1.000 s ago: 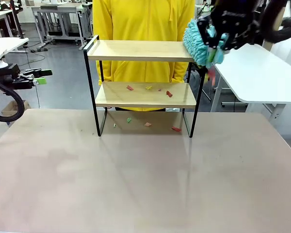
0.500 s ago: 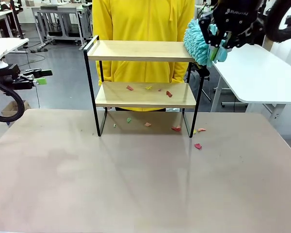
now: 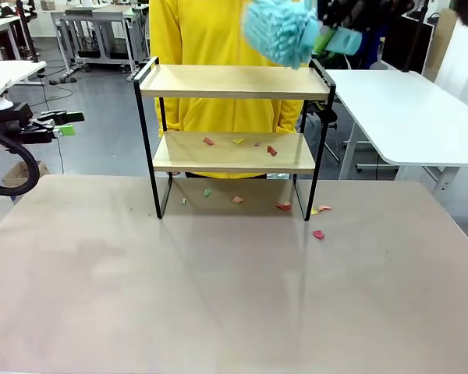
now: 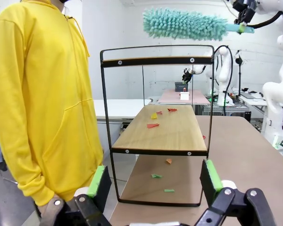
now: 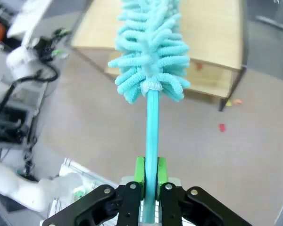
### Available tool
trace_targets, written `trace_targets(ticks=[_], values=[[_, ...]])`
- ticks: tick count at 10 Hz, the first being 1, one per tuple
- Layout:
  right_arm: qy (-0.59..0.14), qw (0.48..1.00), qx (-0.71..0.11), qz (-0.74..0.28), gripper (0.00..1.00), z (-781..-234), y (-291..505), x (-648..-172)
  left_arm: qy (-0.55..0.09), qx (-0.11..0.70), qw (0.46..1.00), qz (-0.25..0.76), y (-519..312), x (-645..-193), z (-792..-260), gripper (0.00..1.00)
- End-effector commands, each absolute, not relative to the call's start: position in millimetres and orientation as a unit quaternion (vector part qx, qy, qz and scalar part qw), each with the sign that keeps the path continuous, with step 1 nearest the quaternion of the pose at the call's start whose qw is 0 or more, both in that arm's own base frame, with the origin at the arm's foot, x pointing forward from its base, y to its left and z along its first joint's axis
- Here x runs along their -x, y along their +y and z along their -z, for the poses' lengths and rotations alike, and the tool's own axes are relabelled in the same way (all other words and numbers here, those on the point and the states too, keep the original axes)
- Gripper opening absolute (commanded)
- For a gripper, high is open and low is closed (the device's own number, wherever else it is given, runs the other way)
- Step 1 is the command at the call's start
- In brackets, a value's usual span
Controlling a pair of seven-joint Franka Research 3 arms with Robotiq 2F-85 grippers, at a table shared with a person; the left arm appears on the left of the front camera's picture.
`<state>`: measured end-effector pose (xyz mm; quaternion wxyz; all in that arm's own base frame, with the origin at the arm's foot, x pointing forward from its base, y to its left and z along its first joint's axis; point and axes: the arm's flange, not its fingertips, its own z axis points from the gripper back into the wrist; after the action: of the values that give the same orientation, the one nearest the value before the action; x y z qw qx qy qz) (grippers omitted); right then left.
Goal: Clean the shelf.
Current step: Clean the specific section of the Shelf indicated by the human with the Duster.
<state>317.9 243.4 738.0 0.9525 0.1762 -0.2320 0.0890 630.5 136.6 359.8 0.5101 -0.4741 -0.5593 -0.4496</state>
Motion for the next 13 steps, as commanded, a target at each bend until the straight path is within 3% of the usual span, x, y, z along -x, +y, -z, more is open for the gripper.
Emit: trace_targets(ticks=[1,3,6,9,13], values=[[-0.171,0.932,-0.245,-0.207,0.13,-719.5,226.8,-305.1,-0.562,0.472,0.506,0.453,136.4,-628.7,-363.4,1.0],[-0.106,0.907,-0.26,-0.314,0.13,-710.9,218.3,-286.7,-0.562,0.472,0.506,0.453,136.4,-628.7,-363.4,1.0],[-0.003,0.888,-0.209,-0.41,0.13,-671.5,192.7,-265.1,-0.562,0.472,0.506,0.453,136.4,-628.7,-363.4,1.0],[0.104,0.869,-0.178,-0.451,0.13,-617.3,141.4,-259.4,-0.562,0.472,0.506,0.453,136.4,-628.7,-363.4,1.0],[0.188,0.842,-0.167,-0.477,0.13,-570.3,83.6,-264.3,-0.562,0.472,0.506,0.453,136.4,-628.7,-363.4,1.0]])
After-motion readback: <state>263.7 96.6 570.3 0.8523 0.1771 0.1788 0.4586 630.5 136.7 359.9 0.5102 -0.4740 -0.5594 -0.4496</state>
